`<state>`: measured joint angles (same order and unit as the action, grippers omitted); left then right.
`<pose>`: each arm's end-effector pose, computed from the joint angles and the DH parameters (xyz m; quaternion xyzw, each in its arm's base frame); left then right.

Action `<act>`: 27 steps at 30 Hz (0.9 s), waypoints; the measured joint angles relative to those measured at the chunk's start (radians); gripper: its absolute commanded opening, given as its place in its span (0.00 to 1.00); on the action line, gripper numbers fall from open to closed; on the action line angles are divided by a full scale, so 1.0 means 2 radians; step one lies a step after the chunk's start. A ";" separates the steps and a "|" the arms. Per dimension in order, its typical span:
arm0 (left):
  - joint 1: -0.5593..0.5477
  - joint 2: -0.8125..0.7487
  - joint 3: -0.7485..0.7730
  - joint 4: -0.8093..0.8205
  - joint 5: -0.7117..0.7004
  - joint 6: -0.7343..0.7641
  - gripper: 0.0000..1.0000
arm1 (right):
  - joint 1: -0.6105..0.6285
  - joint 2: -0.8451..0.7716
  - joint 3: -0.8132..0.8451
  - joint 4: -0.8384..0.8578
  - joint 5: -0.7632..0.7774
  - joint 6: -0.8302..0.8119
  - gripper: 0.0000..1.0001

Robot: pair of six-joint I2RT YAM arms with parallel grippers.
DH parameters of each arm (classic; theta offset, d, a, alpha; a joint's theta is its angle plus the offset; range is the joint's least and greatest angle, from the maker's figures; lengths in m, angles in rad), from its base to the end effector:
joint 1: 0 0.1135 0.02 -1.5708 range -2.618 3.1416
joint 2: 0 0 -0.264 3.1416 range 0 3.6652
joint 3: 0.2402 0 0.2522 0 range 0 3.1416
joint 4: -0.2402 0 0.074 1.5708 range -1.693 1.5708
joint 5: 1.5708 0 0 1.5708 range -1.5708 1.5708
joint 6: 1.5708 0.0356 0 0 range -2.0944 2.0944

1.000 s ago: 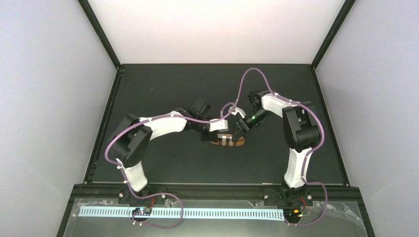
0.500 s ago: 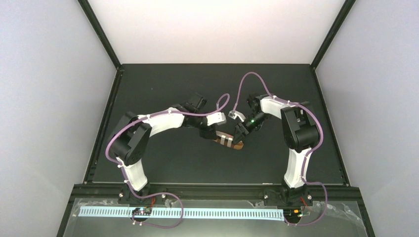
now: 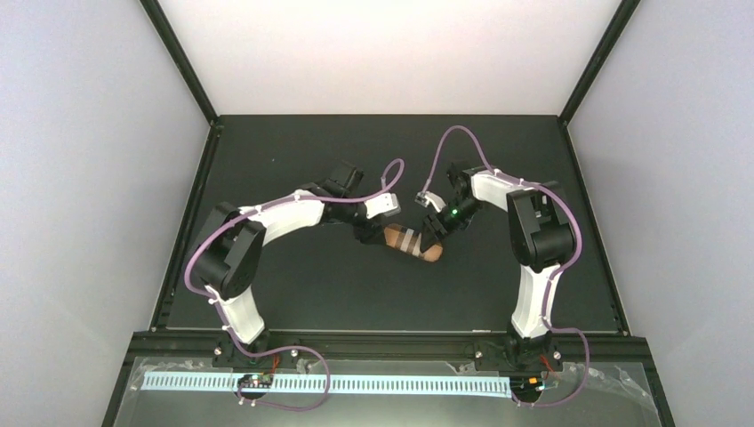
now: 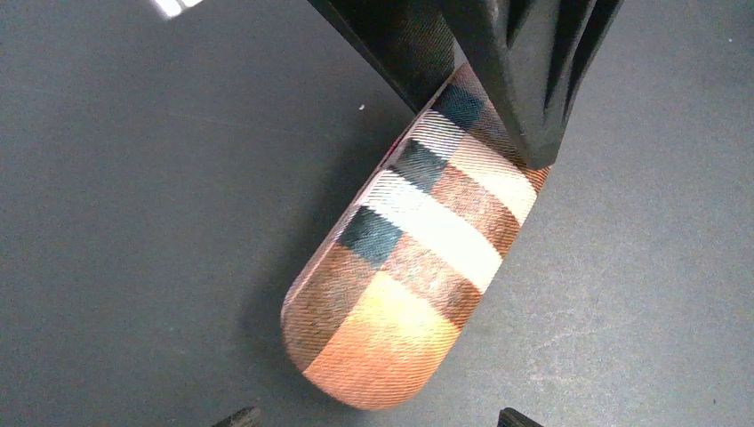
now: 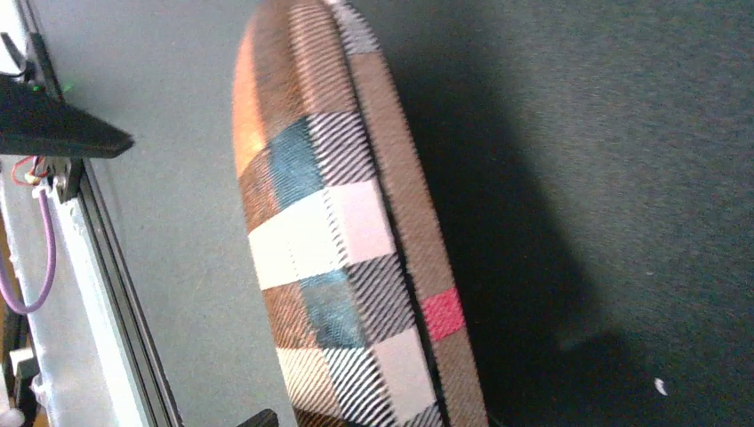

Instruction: Organize the sunglasses

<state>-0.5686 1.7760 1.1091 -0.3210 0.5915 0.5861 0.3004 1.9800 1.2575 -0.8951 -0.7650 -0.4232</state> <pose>0.2930 -0.2108 0.1811 0.5703 0.7220 -0.2768 0.2773 0.3211 0.1253 0.1392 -0.3201 0.8705 0.3738 0.0012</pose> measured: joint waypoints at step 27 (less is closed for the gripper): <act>0.091 -0.091 0.033 -0.034 -0.060 -0.050 0.99 | 0.050 -0.072 -0.068 0.017 0.053 -0.022 0.77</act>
<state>-0.3870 1.5940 1.1759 -0.3889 0.4713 0.4866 0.4004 1.8355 1.1225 -0.8612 -0.6598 -0.4664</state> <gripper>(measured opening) 0.972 0.766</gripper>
